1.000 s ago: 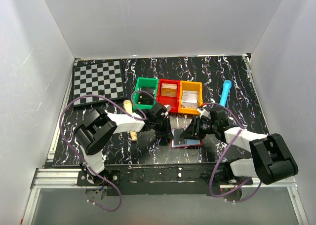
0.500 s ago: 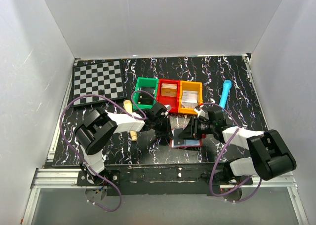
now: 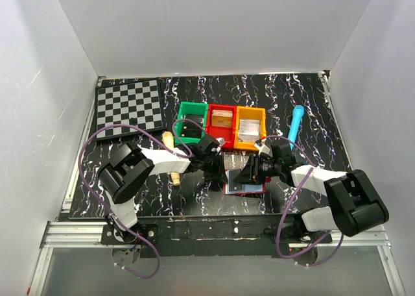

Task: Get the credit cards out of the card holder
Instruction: Remove the credit card from the card holder.

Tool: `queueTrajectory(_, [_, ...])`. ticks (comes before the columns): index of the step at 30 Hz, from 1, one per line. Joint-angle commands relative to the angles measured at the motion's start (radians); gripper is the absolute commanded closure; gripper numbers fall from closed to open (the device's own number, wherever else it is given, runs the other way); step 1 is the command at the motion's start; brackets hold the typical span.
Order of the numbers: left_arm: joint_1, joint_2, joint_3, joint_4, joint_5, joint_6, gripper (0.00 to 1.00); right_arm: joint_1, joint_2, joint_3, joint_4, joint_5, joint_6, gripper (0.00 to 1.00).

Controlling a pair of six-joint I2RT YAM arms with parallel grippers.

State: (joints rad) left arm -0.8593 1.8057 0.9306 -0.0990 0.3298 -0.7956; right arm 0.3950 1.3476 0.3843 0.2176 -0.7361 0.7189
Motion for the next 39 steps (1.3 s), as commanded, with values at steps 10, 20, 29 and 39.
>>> queueTrajectory(10, [-0.014,0.052,-0.015,-0.067,-0.067,0.032,1.00,0.011,-0.047,0.044,-0.038,-0.002,-0.024,0.61])
queueTrajectory(20, [-0.012,0.050,-0.019,-0.082,-0.083,0.024,1.00,0.005,-0.136,0.059,-0.159,0.040,-0.070,0.61])
queueTrajectory(29, [-0.007,0.049,-0.033,-0.077,-0.083,0.018,1.00,-0.007,-0.174,0.039,-0.190,0.050,-0.081,0.62])
queueTrajectory(39, [-0.004,0.041,-0.041,-0.070,-0.080,0.016,1.00,-0.019,-0.200,0.041,-0.216,0.061,-0.095,0.62])
